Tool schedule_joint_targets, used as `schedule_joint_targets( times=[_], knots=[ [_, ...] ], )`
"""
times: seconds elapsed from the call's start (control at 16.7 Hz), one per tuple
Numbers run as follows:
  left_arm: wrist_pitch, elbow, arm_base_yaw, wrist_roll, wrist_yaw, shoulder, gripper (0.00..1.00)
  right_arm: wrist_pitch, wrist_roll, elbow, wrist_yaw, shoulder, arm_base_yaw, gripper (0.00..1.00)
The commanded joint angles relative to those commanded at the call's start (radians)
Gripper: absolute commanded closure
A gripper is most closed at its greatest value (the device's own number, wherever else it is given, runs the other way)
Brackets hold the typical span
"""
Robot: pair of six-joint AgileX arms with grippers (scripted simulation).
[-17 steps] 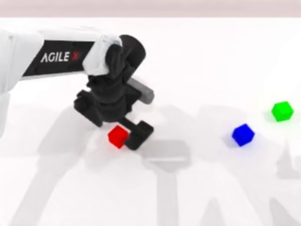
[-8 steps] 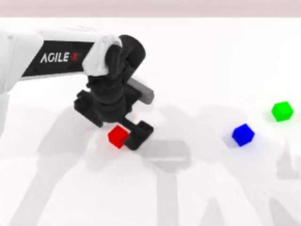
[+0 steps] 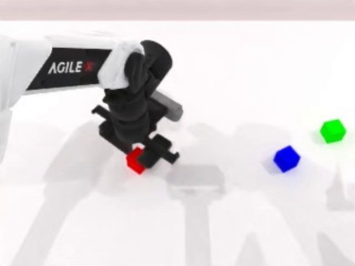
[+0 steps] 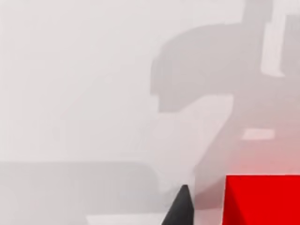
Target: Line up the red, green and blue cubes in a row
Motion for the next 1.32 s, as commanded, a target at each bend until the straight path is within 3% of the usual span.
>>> schedule_joint_targets(
  times=[0.6, 1.02, 1.32],
  knots=[
    [-0.020, 0.020, 0.000, -0.003, 0.008, -0.045, 1.00, 0.000, 0.000, 0.000, 0.000, 0.000, 0.000, 0.00],
    [-0.237, 0.158, 0.017, -0.006, 0.007, -0.115, 1.00, 0.000, 0.000, 0.000, 0.000, 0.000, 0.000, 0.00],
    [-0.257, 0.173, 0.014, -0.005, 0.006, -0.125, 1.00, 0.000, 0.000, 0.000, 0.000, 0.000, 0.000, 0.00]
  ],
)
